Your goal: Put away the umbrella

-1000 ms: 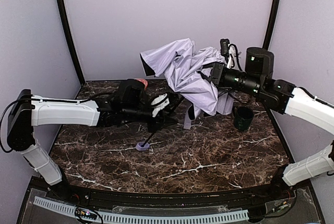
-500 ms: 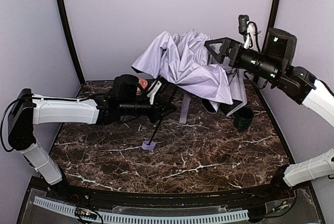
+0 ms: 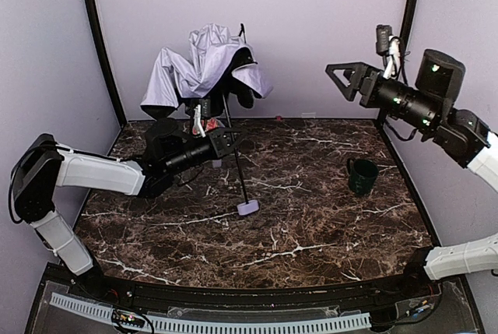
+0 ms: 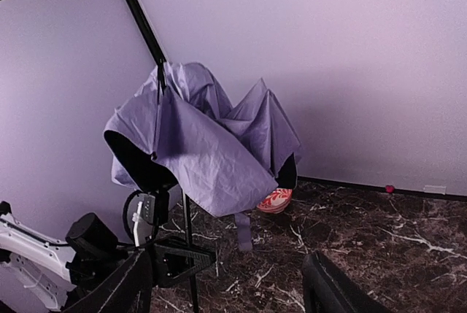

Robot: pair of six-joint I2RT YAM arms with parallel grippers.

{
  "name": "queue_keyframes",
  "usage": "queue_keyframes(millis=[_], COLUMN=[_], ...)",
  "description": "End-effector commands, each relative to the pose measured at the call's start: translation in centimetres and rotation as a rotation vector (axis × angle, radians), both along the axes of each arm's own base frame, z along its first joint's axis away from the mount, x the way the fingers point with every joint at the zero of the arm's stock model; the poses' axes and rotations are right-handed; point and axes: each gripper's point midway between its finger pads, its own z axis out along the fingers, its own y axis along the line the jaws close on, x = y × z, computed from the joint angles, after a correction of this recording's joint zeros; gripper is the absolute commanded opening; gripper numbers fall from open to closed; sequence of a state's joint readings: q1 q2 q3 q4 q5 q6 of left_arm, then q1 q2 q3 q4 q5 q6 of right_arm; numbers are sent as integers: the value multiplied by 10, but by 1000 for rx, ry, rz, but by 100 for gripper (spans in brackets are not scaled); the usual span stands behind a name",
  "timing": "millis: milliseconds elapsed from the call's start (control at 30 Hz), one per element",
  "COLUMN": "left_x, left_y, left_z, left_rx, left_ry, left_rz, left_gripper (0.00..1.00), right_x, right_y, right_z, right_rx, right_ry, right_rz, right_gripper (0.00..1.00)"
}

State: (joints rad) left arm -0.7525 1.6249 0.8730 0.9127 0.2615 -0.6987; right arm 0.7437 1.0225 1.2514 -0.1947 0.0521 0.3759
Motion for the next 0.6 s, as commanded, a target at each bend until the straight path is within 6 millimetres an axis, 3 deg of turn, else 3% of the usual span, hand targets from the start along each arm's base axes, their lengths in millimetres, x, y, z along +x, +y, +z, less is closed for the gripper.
queue_keyframes(millis=[0,67,167,300,433,567], left_x=[-29,-30,-31,-39,-40,-42], left_y=[-20,-22,-22,-30,-33,-33], left_z=[68,66,60,59,58,58], left_rx=[-74,-72,-77,-74,-69,-51], left_ry=[-209,-203,-184,-193,-204,-223], left_rz=[-22,-26,-31,-61,-70,-74], left_gripper=[0,0,0,0,0,0], right_x=[3,5,6,25,31,39], right_y=[73,100,131,147,164,169], right_z=[-61,-80,-80,-80,-86,-90], right_rx=[15,-41,-103,-127,-121,-144], right_ry=[158,195,165,136,123,110], right_rz=[228,267,307,262,295,282], right_gripper=[68,65,65,63,61,59])
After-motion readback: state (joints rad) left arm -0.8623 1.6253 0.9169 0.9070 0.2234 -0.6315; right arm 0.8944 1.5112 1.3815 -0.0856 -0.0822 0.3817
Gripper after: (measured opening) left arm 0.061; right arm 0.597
